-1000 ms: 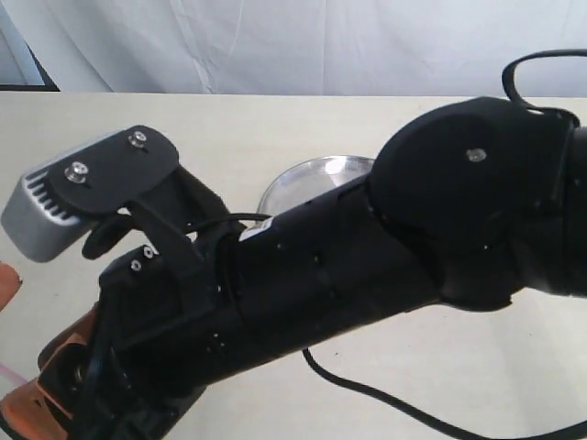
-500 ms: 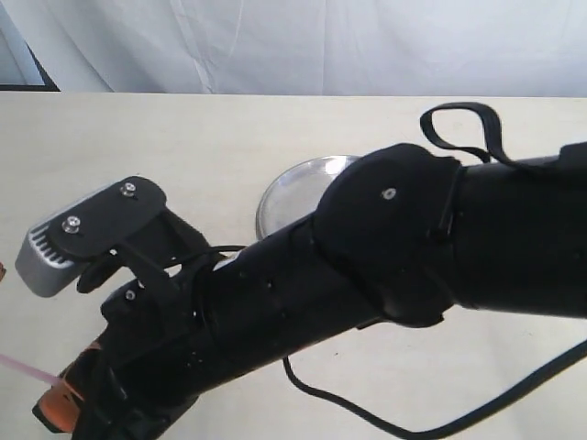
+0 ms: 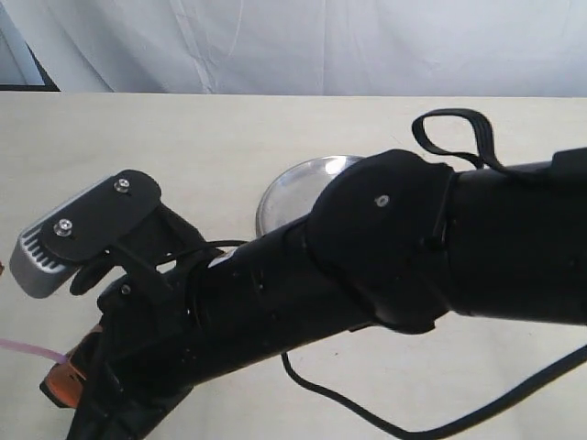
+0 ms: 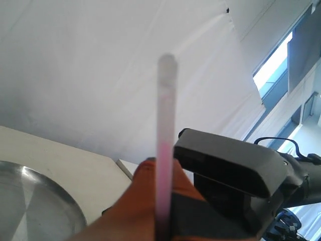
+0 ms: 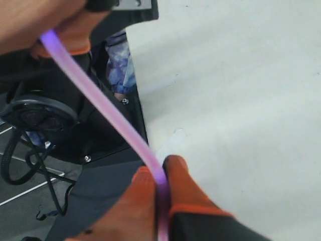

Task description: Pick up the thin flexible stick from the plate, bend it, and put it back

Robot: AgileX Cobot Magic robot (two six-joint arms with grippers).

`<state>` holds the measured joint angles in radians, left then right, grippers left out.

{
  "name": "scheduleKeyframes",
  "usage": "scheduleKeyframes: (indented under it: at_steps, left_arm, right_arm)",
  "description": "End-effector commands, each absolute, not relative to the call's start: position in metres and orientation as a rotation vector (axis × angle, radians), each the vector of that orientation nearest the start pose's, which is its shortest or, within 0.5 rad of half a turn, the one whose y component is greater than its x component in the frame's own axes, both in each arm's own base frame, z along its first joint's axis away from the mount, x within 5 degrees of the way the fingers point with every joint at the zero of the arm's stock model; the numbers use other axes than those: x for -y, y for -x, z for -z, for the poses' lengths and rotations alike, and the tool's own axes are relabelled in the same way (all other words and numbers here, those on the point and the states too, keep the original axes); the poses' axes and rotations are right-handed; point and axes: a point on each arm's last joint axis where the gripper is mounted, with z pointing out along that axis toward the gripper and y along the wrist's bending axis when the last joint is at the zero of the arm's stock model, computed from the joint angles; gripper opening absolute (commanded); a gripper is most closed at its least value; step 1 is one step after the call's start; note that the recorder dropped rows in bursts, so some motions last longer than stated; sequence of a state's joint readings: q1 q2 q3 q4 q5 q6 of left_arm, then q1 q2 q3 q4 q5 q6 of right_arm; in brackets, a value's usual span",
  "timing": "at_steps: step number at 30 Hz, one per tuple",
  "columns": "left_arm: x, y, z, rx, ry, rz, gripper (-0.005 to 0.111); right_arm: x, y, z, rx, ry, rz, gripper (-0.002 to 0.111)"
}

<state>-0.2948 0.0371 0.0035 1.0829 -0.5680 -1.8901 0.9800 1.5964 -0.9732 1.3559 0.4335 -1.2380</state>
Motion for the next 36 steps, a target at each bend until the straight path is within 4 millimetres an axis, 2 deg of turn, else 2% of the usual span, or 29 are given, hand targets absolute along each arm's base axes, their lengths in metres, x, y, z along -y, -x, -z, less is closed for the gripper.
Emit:
scheduleKeyframes:
  at_steps: [1, 4, 7, 8, 10, 17, 21, 24, 26, 27, 32, 36]
  left_arm:
    - [0.056, -0.028, -0.232, -1.397, -0.121, 1.297, 0.0]
    - [0.056, -0.028, -0.231, -1.41, -0.127, 1.269, 0.0]
    - [0.056, -0.028, -0.231, -1.409, -0.13, 1.273, 0.0]
    - [0.056, -0.028, -0.231, -1.408, -0.134, 1.277, 0.0]
    - [0.057, -0.027, -0.232, -1.402, -0.137, 1.29, 0.0]
    - [0.057, -0.026, -0.233, -1.387, -0.123, 1.321, 0.0]
    - [0.057, -0.026, -0.233, -1.385, -0.129, 1.326, 0.0]
    - [0.057, -0.026, -0.234, -1.384, -0.131, 1.327, 0.0]
    - [0.058, -0.025, -0.234, -1.381, -0.139, 1.334, 0.0]
    - [0.058, -0.024, -0.234, -1.374, -0.143, 1.347, 0.0]
    - [0.058, -0.023, -0.236, -1.361, -0.14, 1.369, 0.0]
    - [0.057, -0.027, -0.231, -1.404, -0.137, 1.282, 0.0]
  right_arm:
    - [-0.297, -0.155, -0.262, -1.978, 1.192, -1.11, 0.005]
    - [-0.291, -0.151, -0.278, -1.925, 1.187, -1.119, 0.025]
    - [-0.287, -0.155, -0.287, -1.899, 1.128, -1.057, 0.047]
    - [-0.286, -0.157, -0.287, -1.898, 1.105, -1.033, 0.052]
    - [-0.286, -0.159, -0.287, -1.901, 1.089, -1.014, 0.054]
    - [-0.306, -0.158, -0.282, -1.91, 1.189, -1.153, 0.034]
    - [-0.321, -0.161, -0.283, -1.891, 1.245, -1.227, 0.033]
    - [-0.322, -0.163, -0.28, -1.898, 1.243, -1.21, 0.033]
    - [-0.323, -0.165, -0.278, -1.906, 1.235, -1.198, 0.016]
    - [-0.324, -0.168, -0.274, -1.919, 1.223, -1.166, -0.001]
    - [-0.327, -0.177, -0.257, -1.956, 1.224, -1.084, 0.0]
    - [-0.32, -0.177, -0.267, -1.931, 1.246, -0.992, 0.0]
